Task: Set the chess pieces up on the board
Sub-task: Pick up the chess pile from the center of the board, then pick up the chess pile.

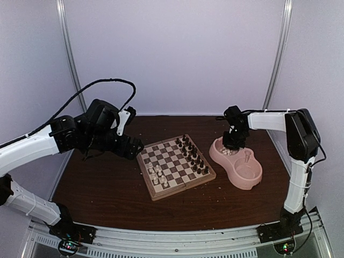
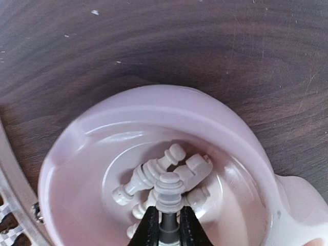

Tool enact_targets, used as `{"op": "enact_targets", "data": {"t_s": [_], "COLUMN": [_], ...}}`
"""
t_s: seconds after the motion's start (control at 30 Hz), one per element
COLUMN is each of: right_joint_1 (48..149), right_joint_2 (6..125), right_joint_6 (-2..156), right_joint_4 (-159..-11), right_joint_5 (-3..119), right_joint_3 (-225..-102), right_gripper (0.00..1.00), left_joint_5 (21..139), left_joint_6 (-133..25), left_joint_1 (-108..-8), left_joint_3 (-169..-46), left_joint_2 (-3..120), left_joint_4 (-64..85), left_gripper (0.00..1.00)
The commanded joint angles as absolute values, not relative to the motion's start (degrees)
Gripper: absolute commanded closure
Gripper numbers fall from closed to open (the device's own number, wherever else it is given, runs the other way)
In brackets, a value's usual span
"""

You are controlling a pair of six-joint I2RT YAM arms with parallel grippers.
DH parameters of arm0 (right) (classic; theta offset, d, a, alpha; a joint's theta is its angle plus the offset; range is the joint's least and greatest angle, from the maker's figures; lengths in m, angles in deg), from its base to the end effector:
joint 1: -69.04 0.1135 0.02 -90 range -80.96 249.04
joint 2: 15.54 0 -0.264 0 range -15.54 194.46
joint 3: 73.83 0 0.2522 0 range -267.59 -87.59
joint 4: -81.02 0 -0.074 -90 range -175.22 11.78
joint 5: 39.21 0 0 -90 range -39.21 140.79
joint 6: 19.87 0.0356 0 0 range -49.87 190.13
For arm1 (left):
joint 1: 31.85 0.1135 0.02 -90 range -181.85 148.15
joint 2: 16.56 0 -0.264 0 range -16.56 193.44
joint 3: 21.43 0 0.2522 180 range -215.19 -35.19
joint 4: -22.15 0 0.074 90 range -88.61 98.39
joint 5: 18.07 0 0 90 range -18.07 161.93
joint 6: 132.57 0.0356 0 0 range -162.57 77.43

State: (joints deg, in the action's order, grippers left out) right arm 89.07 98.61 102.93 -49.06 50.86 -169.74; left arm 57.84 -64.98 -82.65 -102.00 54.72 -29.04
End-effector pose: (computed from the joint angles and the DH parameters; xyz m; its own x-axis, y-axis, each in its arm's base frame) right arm 0.3836 0.1399 0.1737 -0.9188 0.2416 -0.3121 0.1842 0.9618 0.2025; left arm 0.1742 -0.1998 0.3318 -0.6331 0.1912 -0.7501 0.4281 0.8938 -0.1335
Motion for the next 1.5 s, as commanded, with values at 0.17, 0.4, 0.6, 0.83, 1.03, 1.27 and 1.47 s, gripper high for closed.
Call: {"op": "enact_targets", "data": {"t_s": [0.17,0.4,0.6,0.83,1.03,1.27,1.47], "right_joint_1": [88.1,87.7,87.7,87.9,89.3,94.6,97.2], "right_joint_2": [84.2,78.8,71.8,64.0,58.2,52.0,47.5], "right_joint_6": [96.1,90.8,92.0,101.7,118.9,130.7,139.1], "right_joint_4": [-57.7,-66.9,-78.6,-91.6,-106.4,-105.2,-100.4], "right_joint_5": [58.3,70.1,80.4,87.5,88.3,80.4,74.9], "right_joint_3": [-162.6,-156.0,-147.9,-139.7,-132.4,-129.7,-127.8], "right_gripper": [0.87,0.89,0.89,0.9,0.93,0.91,0.91], "left_joint_5": [60.4,64.1,71.0,74.9,72.8,63.9,57.7], "left_joint_6": [-64.9,-65.7,-68.9,-72.8,-72.9,-63.5,-44.6], "left_joint_1": [-82.2,-82.3,-82.3,-84.8,-89.4,-95.0,-99.1], "left_joint_3": [-102.5,-102.6,-101.0,-101.4,-102.8,-103.9,-101.4], "left_joint_2": [55.1,56.4,57.5,61.7,65.4,70.4,73.1], "left_joint_4": [-25.6,-23.7,-17.5,-10.2,-1.7,7.5,19.5], "left_gripper": [0.02,0.02,0.05,0.15,0.24,0.29,0.28]}}
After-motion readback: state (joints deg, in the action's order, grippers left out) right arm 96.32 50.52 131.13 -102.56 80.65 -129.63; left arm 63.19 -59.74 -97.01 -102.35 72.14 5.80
